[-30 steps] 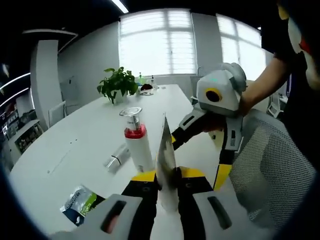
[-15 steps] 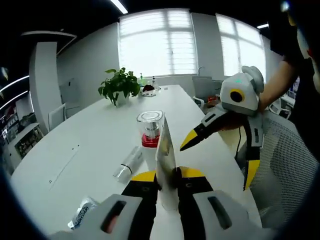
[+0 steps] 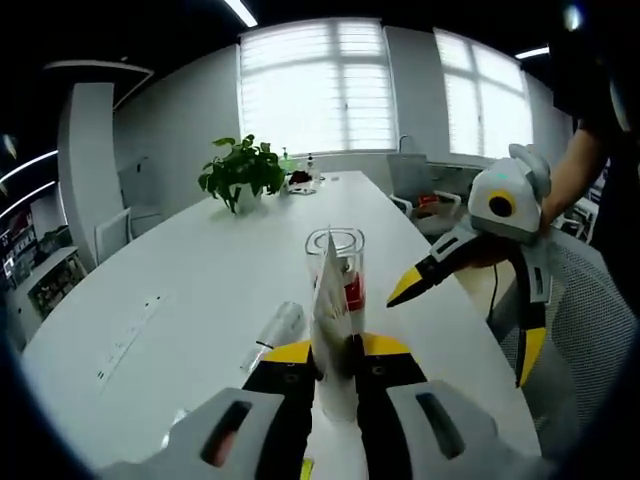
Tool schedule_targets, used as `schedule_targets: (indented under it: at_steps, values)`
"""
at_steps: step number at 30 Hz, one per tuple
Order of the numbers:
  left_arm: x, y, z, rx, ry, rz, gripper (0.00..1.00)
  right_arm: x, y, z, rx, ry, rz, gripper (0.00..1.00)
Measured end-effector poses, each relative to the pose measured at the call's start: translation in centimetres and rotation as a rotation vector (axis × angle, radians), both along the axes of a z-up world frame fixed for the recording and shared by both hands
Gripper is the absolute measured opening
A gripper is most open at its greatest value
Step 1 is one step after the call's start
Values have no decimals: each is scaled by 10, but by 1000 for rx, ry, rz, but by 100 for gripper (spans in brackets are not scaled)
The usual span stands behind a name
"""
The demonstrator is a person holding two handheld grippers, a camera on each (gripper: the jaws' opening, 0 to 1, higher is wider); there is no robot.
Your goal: Arrange the skincare products in the storage area until every visible bottle or jar stands upright without overlapping.
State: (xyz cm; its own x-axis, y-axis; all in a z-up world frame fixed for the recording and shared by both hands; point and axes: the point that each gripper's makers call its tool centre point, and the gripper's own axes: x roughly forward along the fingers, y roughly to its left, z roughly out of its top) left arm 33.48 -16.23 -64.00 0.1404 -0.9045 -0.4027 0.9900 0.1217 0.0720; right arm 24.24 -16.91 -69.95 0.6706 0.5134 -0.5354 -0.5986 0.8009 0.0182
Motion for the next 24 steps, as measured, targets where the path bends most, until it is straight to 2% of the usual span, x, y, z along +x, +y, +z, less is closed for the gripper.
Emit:
schedule_targets:
  at_steps: [10,24]
  values:
    - [0,-2,0,4,7,-4,17,1,-1,-2,0,-3,-4,99]
    - [8,3,-7,8,54,30,18,1,-1,-1,-9,-5,-7,99]
